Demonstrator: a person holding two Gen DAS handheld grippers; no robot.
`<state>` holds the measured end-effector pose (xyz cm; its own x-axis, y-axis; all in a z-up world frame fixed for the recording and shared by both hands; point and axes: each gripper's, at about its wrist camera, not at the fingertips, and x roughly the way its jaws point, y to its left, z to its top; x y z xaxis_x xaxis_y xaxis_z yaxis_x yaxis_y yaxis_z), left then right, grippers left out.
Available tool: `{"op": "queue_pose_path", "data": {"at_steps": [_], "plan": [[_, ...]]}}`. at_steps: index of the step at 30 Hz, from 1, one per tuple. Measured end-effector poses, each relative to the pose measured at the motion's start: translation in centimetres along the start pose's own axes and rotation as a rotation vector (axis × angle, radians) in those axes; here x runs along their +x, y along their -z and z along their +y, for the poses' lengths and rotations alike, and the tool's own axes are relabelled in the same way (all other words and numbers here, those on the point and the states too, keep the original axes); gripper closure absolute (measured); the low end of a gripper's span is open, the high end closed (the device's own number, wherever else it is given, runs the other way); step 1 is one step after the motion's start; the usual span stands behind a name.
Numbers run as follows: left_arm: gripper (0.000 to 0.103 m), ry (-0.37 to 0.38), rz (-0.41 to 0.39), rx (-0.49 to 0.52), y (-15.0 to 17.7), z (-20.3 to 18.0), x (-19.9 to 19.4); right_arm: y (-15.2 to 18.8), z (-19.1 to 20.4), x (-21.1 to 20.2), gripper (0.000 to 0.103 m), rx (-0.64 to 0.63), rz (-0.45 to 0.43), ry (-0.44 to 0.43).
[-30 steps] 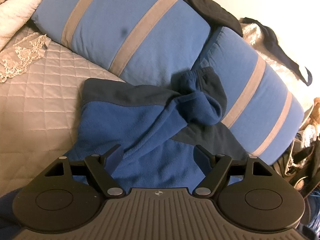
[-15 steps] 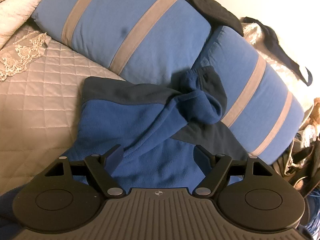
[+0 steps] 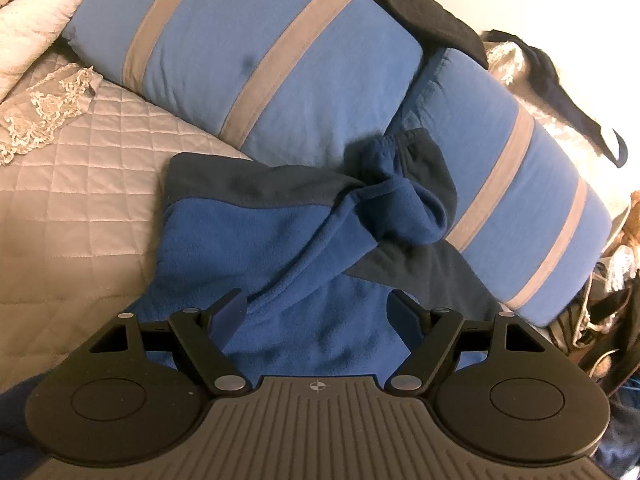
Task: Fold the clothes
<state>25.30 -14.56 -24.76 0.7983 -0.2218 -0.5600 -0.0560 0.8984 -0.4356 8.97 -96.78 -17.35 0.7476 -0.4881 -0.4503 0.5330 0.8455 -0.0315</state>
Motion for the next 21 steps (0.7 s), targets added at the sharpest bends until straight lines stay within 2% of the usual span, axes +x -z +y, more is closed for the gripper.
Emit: {"op": "queue_pose_path", "data": {"at_steps": [6, 11, 12, 13, 15, 17, 21], "plan": [[0.026, -0.009, 0.003, 0.013, 0.0, -0.1, 0.2, -1.9, 2.3, 5.5, 0.080, -0.062, -0.006, 0.097], [0.026, -0.017, 0.008, 0.018, 0.0, -0.2, 0.4, -2.3, 4.7, 10.0, 0.079, -0.165, 0.007, 0.178], [0.026, -0.019, 0.010, 0.018, 0.0, -0.2, 0.4, -2.3, 4.9, 10.7, 0.075, -0.184, 0.017, 0.191], [0.026, -0.020, 0.012, 0.018, 0.0, -0.2, 0.5, -2.3, 5.1, 11.2, 0.057, -0.197, 0.022, 0.200], [0.026, -0.019, 0.014, 0.018, 0.0, -0.2, 0.5, -2.4, 5.3, 10.9, 0.046, -0.198, 0.006, 0.190], [0.026, -0.016, 0.015, 0.020, 0.0, -0.2, 0.5, -2.5, 5.4, 10.6, 0.020, -0.199, -0.010, 0.180], [0.026, -0.011, 0.017, 0.023, 0.1, -0.3, 0.5, -2.3, 4.8, 8.2, 0.019, -0.168, -0.051, 0.138]]}}
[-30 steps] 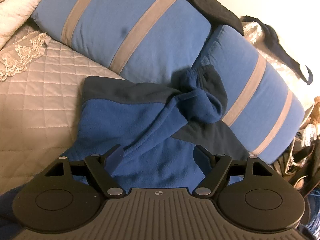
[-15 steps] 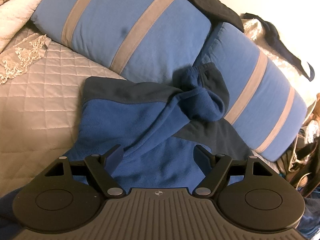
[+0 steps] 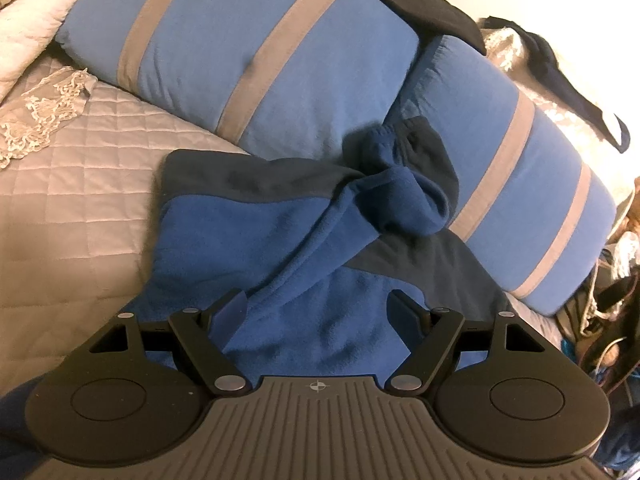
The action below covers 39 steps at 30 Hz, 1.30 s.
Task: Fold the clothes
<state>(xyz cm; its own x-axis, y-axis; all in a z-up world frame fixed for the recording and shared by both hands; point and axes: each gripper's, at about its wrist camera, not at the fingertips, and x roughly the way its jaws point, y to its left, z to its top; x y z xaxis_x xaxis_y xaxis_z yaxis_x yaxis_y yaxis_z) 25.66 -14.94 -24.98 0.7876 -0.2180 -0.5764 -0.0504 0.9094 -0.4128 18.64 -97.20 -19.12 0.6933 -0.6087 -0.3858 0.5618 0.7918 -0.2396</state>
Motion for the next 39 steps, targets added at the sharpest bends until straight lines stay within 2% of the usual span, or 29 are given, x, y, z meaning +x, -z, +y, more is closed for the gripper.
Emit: {"op": "queue_pose_path", "data": {"at_steps": [8, 13, 18, 22, 27, 31, 35, 36, 37, 39], "plan": [[0.026, 0.008, 0.003, 0.007, 0.1, -0.1, 0.0, 3.3, -1.7, -5.1, 0.016, -0.015, -0.013, -0.077], [0.026, 0.010, 0.002, 0.010, 0.1, -0.2, 0.0, 6.4, -0.1, -7.4, 0.016, -0.099, 0.001, -0.130], [0.026, 0.004, 0.001, 0.017, 0.2, -0.3, 0.0, 8.5, 3.8, -9.2, 0.018, -0.157, 0.024, -0.280], [0.026, -0.002, 0.003, 0.023, 0.2, -0.4, 0.1, 9.5, 8.6, -10.5, 0.030, -0.250, 0.028, -0.446], [0.026, -0.009, 0.002, 0.027, 0.2, -0.5, 0.1, 11.3, 15.9, -11.0, 0.039, -0.449, 0.017, -0.609], [0.026, -0.014, 0.006, 0.027, 0.3, -0.5, 0.2, 12.4, 20.5, -10.2, 0.044, -0.543, 0.018, -0.674], [0.026, -0.014, 0.006, 0.029, 0.3, -0.4, 0.2, 13.0, 23.1, -7.7, 0.049, -0.560, 0.054, -0.653], [0.026, -0.013, 0.007, 0.029, 0.3, -0.4, 0.2, 13.1, 23.5, -7.1, 0.052, -0.558, 0.066, -0.644], [0.026, -0.013, 0.007, 0.029, 0.3, -0.4, 0.2, 13.2, 23.7, -6.8, 0.076, -0.542, 0.081, -0.640], [0.026, -0.010, 0.007, 0.029, 0.3, -0.3, 0.2, 13.1, 23.8, -6.5, 0.086, -0.498, 0.116, -0.638]]}}
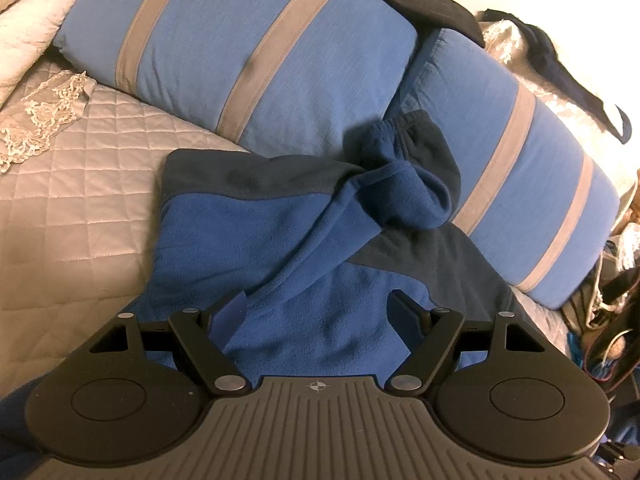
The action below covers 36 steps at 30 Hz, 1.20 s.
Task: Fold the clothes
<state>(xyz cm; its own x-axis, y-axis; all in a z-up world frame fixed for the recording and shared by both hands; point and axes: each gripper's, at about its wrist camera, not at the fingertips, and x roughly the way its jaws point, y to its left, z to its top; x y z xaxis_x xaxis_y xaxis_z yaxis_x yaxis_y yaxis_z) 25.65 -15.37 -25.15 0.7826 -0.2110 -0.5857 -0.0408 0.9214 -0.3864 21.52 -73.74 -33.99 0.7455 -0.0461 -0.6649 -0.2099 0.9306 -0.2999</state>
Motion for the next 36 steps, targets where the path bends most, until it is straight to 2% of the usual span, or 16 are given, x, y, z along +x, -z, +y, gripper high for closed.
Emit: {"op": "queue_pose_path", "data": {"at_steps": [1, 2, 11, 12, 13, 14, 17, 19, 24, 26, 28, 31, 32, 33, 34, 36], "plan": [[0.026, 0.001, 0.000, 0.000, 0.0, 0.0, 0.0, -0.1, 0.0, -0.3, 0.093, 0.021, 0.003, -0.006], [0.026, 0.003, 0.001, 0.000, 0.0, 0.0, 0.0, -0.2, 0.1, -0.8, 0.095, 0.040, 0.002, -0.019], [0.026, 0.008, 0.002, -0.001, 0.0, -0.1, 0.1, 0.6, 1.3, -3.9, 0.095, 0.101, -0.008, -0.112], [0.026, 0.008, 0.002, -0.002, 0.0, -0.1, 0.0, 0.7, 1.3, -4.1, 0.092, 0.110, -0.013, -0.112], [0.026, 0.009, 0.002, -0.004, 0.1, -0.1, 0.0, 0.8, 1.0, -4.6, 0.067, 0.120, -0.025, -0.096], [0.026, 0.011, 0.002, -0.005, 0.1, -0.1, 0.0, 0.9, 0.8, -5.2, 0.055, 0.131, -0.038, -0.080], [0.026, 0.016, 0.007, -0.010, 0.0, 0.0, 0.1, 1.9, -1.6, -8.2, 0.034, 0.190, -0.110, 0.031], [0.026, 0.021, 0.012, -0.014, 0.0, 0.1, 0.1, 2.8, -3.7, -10.6, 0.034, 0.233, -0.161, 0.129], [0.026, 0.031, 0.007, -0.015, 0.0, 0.1, 0.0, 6.4, -10.7, -15.7, 0.033, 0.340, -0.163, 0.530], [0.026, 0.031, 0.008, -0.015, 0.1, 0.1, 0.0, 7.5, -13.8, -16.7, 0.033, 0.410, -0.141, 0.586], [0.026, 0.027, 0.009, -0.011, 0.1, 0.0, 0.0, 8.2, -16.3, -16.9, 0.033, 0.452, -0.122, 0.559], [0.026, 0.020, 0.009, -0.005, 0.2, -0.2, 0.0, 8.3, -18.4, -15.7, 0.037, 0.445, -0.083, 0.487], [0.026, 0.018, 0.009, -0.004, 0.2, -0.2, 0.0, 8.1, -18.8, -15.0, 0.064, 0.440, -0.066, 0.450], [0.026, 0.016, 0.009, -0.002, 0.2, -0.2, 0.1, 7.8, -19.2, -14.4, 0.081, 0.431, -0.052, 0.424], [0.026, 0.015, 0.009, -0.001, 0.2, -0.2, 0.1, 7.3, -19.4, -14.1, 0.092, 0.413, -0.046, 0.425], [0.026, 0.011, 0.009, 0.001, 0.2, -0.3, 0.2, 6.2, -20.0, -14.1, 0.093, 0.392, -0.062, 0.475]]}}
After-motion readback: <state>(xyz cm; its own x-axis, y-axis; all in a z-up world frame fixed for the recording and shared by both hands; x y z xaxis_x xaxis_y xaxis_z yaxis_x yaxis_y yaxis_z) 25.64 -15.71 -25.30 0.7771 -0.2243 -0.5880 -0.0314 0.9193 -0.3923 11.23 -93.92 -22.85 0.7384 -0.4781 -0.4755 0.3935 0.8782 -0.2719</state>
